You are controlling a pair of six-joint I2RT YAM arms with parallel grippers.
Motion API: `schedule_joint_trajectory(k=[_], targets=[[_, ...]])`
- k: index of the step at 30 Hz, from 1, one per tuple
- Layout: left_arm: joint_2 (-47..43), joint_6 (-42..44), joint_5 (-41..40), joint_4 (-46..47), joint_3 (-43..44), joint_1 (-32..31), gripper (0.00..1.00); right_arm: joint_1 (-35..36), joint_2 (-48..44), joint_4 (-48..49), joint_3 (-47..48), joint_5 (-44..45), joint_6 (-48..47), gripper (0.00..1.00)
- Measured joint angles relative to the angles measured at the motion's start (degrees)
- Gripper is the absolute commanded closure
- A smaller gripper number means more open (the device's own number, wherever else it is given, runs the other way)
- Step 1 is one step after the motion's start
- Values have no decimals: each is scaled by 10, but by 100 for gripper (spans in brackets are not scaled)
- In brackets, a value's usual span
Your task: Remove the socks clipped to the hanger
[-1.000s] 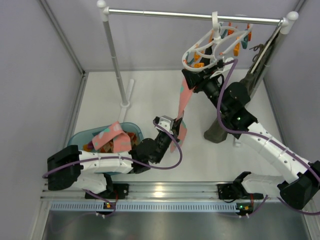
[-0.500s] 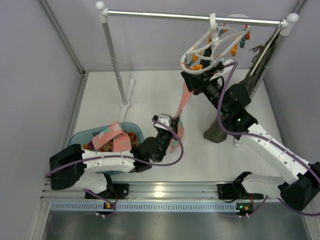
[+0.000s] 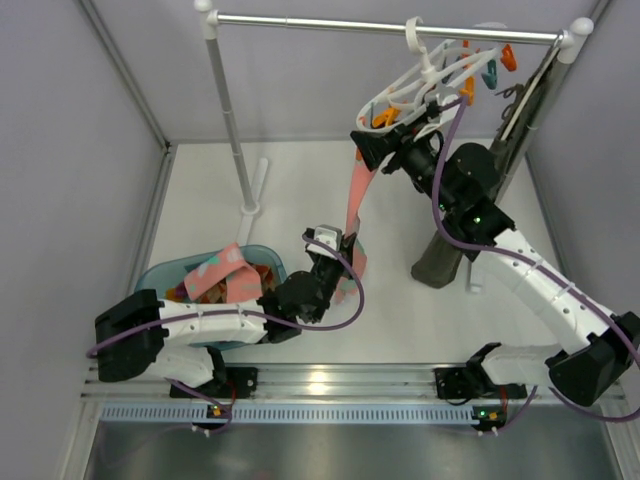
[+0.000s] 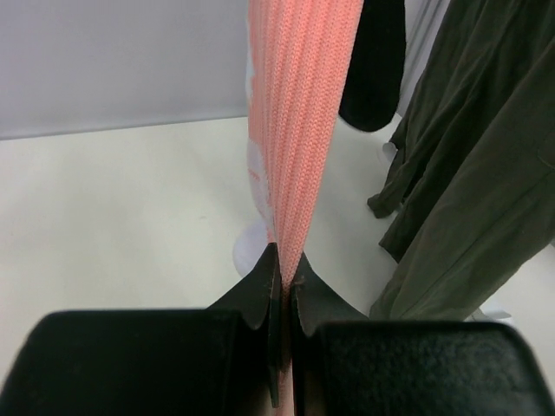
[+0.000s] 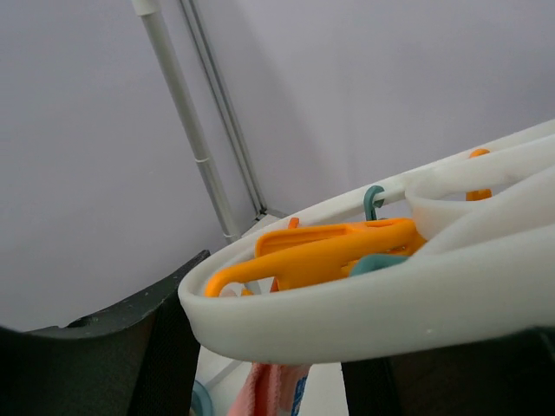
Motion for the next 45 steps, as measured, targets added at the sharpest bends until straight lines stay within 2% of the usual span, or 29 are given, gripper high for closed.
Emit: schedule_joint_trajectory(k=[5, 10, 16, 17, 20, 21, 26, 31, 38, 45], targets=[[0, 0, 7, -7, 1, 0, 100, -1, 5, -7, -6, 16, 3, 49], [4, 0, 10, -11, 11, 0, 100, 0, -13, 1, -50, 65, 9, 47], [4, 0, 17, -17, 17, 0, 100, 1, -12, 0, -52, 85, 16, 46], [4, 0, 19, -19, 18, 0, 100, 2, -12, 0, -52, 86, 16, 45], [5, -3, 26, -23, 20, 0, 100, 2, -13, 19, -64, 90, 18, 28], [5, -3, 28, -24, 21, 0, 100, 2, -15, 31, -75, 92, 19, 25], [14, -3, 35, -29, 30, 0, 100, 2, -52, 74, -152, 94, 25, 23], [23, -7, 53, -30, 31, 0, 100, 2, -91, 106, -173, 89, 20, 24], [38, -19, 86, -30, 40, -2, 100, 2, -78, 108, -165, 82, 4, 27], [43, -25, 133, -30, 48, -9, 100, 2, -52, 112, -151, 72, -10, 43]])
